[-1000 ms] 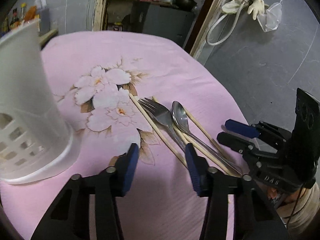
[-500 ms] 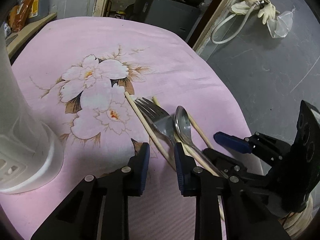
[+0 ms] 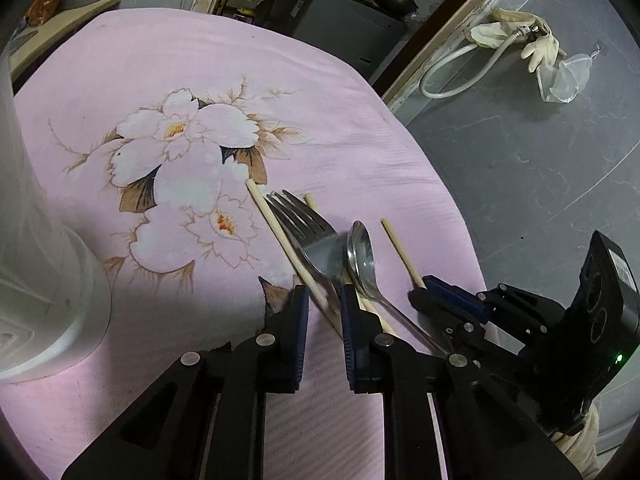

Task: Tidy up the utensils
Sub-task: 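Grasp a wooden chopstick with the left tool while the right tool grasps another chopstick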

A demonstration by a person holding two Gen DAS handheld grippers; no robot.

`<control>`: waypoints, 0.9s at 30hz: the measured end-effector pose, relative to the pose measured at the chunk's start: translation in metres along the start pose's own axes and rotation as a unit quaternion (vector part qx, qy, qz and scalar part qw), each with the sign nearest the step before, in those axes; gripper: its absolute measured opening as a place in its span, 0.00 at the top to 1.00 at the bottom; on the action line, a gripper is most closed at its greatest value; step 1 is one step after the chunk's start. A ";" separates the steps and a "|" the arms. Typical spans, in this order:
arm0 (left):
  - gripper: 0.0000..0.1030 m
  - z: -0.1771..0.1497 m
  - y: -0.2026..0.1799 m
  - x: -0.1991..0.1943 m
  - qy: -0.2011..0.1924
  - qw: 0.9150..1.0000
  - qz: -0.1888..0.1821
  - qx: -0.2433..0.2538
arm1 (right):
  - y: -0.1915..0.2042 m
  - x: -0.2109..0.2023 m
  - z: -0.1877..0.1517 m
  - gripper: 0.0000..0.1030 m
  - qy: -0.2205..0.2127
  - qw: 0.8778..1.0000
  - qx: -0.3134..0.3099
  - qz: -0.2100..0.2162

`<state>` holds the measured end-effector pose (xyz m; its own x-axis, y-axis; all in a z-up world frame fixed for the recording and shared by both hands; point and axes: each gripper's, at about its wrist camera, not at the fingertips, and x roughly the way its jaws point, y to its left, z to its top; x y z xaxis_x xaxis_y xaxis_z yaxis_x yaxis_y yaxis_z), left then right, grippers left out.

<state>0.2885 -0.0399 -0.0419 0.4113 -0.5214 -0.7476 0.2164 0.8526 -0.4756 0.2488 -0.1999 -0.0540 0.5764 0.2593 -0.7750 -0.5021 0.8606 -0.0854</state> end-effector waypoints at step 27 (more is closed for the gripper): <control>0.95 -0.012 0.006 -0.013 0.010 0.999 -0.025 -0.024 | -0.015 -0.022 -0.019 0.96 -0.015 0.999 0.039 -0.005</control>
<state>0.2735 -0.0286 -0.0403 0.3829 -0.5642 -0.7314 0.1937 0.8232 -0.5337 0.2314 -0.2264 -0.0473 0.6002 0.2629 -0.7554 -0.4459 0.8940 -0.0432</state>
